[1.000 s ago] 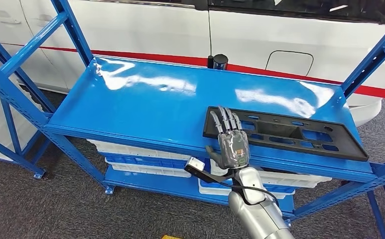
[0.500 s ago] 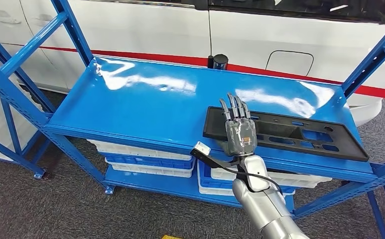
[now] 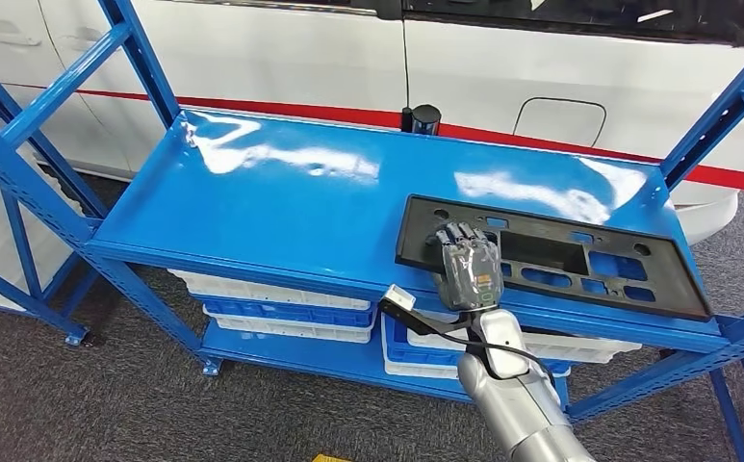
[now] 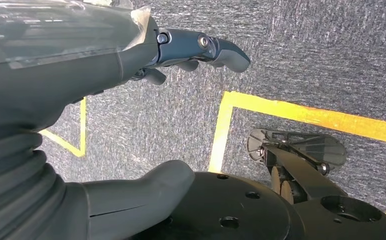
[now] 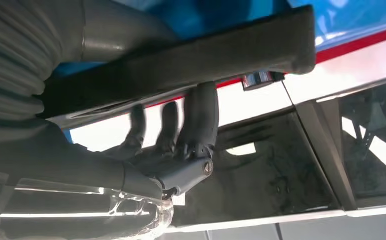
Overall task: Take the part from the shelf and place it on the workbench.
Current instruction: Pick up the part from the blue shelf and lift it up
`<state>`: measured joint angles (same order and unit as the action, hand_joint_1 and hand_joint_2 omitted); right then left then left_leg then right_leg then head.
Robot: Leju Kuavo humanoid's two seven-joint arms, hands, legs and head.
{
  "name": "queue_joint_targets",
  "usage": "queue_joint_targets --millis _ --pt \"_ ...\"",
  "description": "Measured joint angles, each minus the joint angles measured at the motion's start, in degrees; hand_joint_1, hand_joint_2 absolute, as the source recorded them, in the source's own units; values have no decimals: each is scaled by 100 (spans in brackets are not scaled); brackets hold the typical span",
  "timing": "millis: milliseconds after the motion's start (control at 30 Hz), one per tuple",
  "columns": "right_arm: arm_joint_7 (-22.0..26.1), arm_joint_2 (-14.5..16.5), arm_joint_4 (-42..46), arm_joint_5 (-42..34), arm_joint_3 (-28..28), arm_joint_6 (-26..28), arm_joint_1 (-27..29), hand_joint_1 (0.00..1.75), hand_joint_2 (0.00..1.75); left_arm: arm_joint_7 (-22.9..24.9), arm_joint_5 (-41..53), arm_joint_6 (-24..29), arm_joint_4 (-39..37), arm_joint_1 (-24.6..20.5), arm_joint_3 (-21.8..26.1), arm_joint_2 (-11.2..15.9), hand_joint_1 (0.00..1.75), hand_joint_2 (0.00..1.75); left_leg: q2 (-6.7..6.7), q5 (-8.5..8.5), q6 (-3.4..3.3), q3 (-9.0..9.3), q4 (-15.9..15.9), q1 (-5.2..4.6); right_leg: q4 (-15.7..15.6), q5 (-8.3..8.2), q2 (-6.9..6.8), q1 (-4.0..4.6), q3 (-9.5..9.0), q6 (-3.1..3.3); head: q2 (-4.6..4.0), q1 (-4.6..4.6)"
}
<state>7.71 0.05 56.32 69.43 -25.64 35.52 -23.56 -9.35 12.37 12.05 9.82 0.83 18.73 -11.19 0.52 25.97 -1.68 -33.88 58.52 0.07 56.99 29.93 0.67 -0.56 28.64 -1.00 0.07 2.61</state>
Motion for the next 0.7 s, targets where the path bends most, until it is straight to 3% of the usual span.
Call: queue_joint_targets --millis 700 --pt "0 -13 -36 69 -174 35 -118 175 175 -185 -22 -7 -1 -3 0 -28 0 175 -3 2 1 30 0 0 -1 1 2 2 13 1 0 -1"
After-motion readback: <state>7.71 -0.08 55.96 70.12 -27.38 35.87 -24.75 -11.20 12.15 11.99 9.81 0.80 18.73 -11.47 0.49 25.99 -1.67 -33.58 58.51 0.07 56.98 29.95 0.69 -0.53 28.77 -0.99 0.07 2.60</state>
